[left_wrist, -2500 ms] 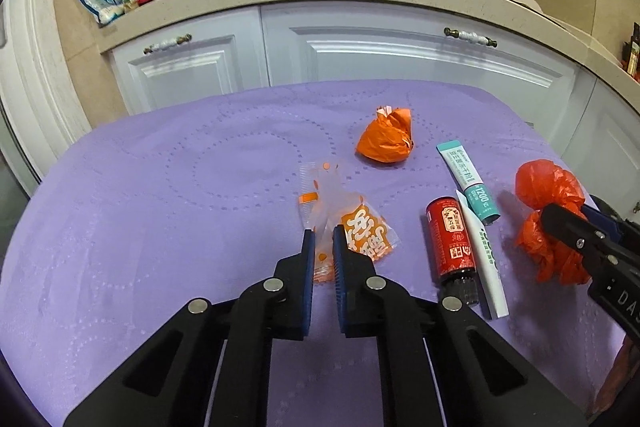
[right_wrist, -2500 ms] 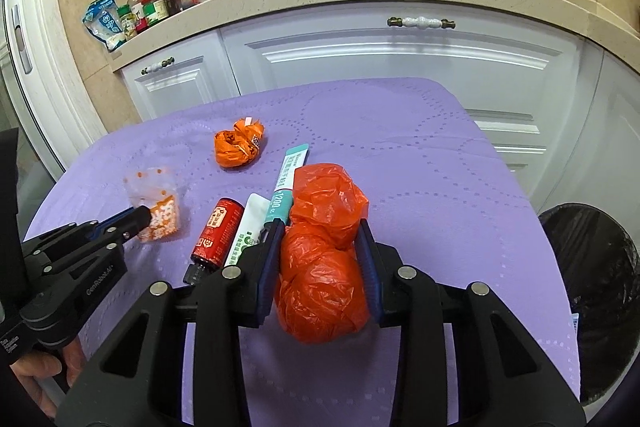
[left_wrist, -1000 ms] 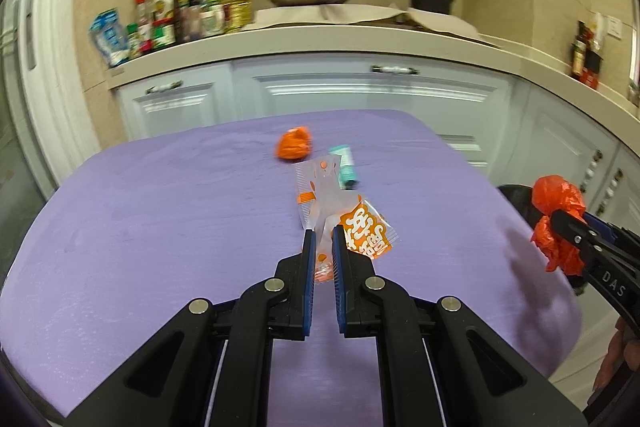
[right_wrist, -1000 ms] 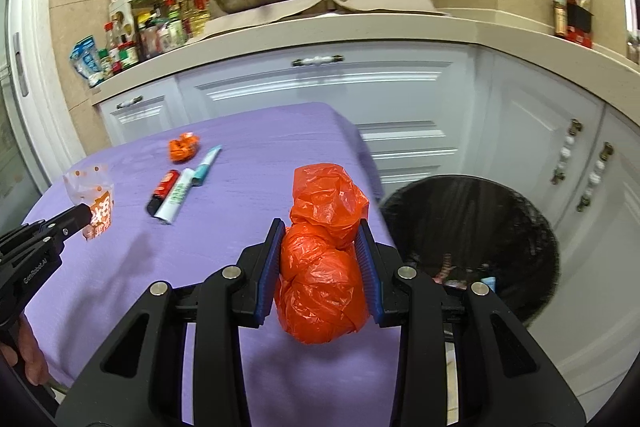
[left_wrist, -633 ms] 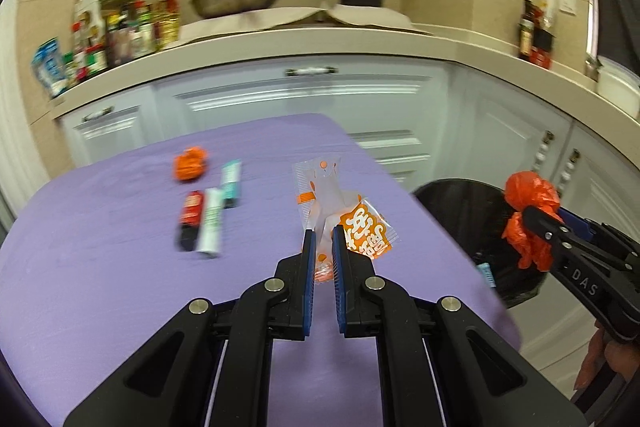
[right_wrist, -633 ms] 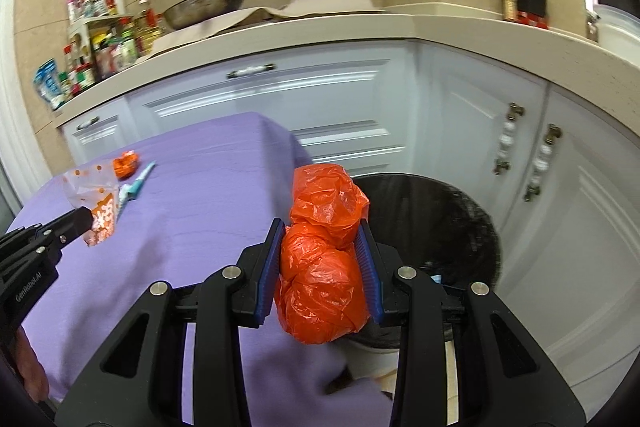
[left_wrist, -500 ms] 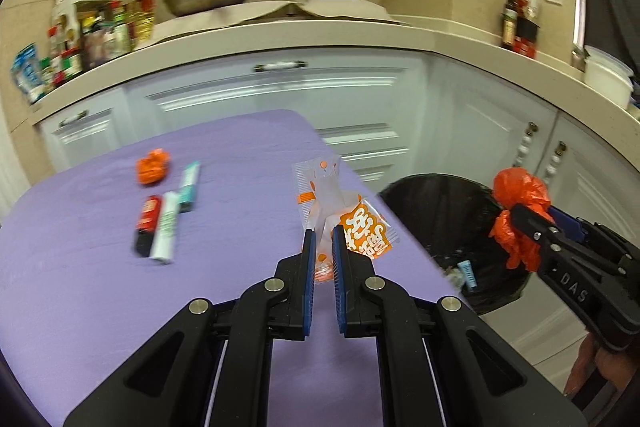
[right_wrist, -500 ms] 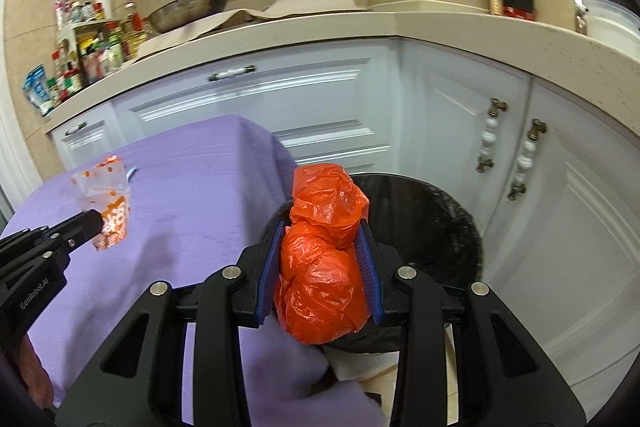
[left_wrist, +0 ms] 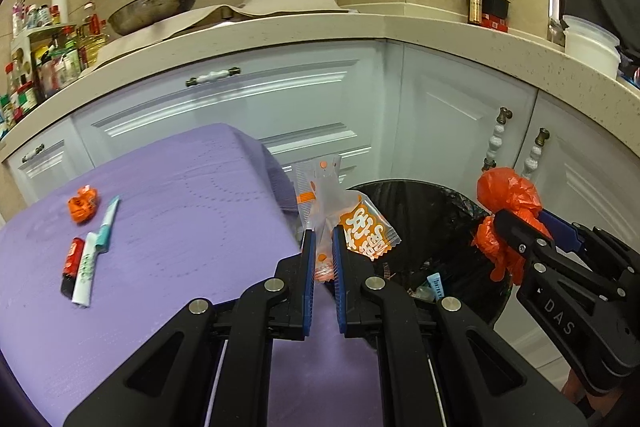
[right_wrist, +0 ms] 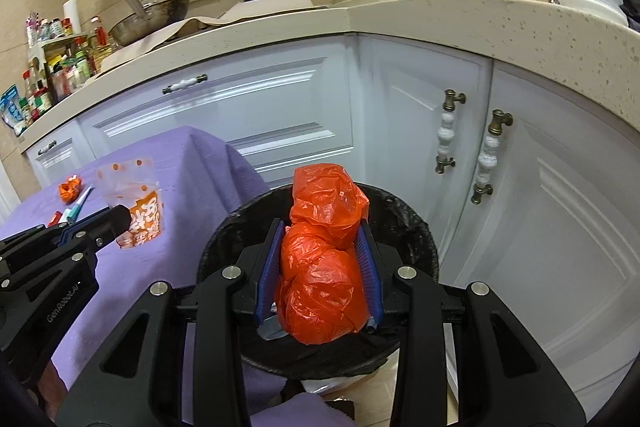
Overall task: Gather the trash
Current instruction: 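Carry snack bag and orange bags over the black bin and open both tools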
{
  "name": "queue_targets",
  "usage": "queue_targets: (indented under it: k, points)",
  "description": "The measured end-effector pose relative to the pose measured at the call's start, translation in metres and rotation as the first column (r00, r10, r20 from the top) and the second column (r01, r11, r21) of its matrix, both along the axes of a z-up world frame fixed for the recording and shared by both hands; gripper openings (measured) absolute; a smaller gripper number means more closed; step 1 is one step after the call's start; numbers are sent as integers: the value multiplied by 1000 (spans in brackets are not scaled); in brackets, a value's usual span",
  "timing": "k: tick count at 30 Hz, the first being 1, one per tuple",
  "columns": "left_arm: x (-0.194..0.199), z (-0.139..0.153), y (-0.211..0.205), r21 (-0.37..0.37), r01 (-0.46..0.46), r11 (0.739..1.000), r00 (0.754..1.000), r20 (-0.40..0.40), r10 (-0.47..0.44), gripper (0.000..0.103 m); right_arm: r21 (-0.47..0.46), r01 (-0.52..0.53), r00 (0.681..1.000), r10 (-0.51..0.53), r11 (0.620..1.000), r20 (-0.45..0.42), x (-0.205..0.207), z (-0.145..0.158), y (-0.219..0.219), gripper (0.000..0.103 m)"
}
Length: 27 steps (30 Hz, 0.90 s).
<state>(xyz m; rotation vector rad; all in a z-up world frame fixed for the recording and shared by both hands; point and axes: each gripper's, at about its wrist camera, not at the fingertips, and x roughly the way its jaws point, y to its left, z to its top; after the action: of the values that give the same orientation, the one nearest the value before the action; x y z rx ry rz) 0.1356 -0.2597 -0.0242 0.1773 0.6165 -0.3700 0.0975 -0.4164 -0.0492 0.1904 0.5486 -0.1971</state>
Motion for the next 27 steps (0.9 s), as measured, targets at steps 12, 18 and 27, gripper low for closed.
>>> queue_targets:
  k: [12, 18, 27]
  points:
    - [19, -13, -33, 27, 1, 1000, 1000, -24, 0, 10, 15, 30, 1000, -30, 999, -3, 16, -7, -22, 35]
    - [24, -18, -43, 37, 3, 999, 1000, -30, -2, 10, 24, 37, 999, -37, 999, -5, 23, -11, -28, 35]
    - [38, -22, -48, 21, -21, 1000, 998, -62, 22, 27, 17, 55, 998, -55, 998, 0, 33, -15, -32, 48]
